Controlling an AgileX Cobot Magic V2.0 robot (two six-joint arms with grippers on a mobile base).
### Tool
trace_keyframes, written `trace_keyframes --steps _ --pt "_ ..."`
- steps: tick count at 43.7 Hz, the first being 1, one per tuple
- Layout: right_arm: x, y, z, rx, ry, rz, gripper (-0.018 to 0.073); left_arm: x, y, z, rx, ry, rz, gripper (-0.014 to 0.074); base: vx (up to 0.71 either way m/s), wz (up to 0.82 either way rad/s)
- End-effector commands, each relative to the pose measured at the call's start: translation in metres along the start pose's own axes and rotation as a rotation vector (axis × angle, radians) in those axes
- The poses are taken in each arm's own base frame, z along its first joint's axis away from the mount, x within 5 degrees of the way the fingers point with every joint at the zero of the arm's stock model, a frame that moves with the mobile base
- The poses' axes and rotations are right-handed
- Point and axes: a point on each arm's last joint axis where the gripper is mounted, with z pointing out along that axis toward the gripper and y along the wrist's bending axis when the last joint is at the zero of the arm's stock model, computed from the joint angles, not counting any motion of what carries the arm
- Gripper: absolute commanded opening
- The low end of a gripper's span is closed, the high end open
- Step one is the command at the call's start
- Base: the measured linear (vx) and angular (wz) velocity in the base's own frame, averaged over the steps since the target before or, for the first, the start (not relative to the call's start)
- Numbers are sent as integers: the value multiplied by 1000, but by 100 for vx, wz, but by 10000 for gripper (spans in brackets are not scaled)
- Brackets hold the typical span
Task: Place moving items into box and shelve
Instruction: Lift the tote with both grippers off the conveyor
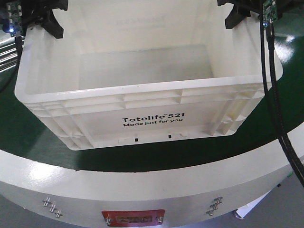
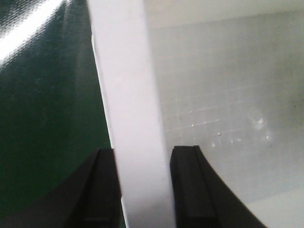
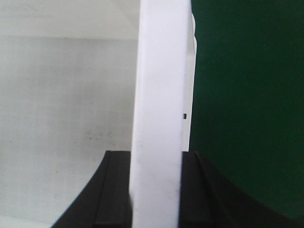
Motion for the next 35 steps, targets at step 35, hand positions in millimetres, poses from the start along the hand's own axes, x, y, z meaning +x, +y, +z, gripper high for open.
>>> trace_keyframes --steps 35 --pt "2 31 -54 -210 -135 -64 -3 -7 -6 -32 -2 -168 36 -6 0 0"
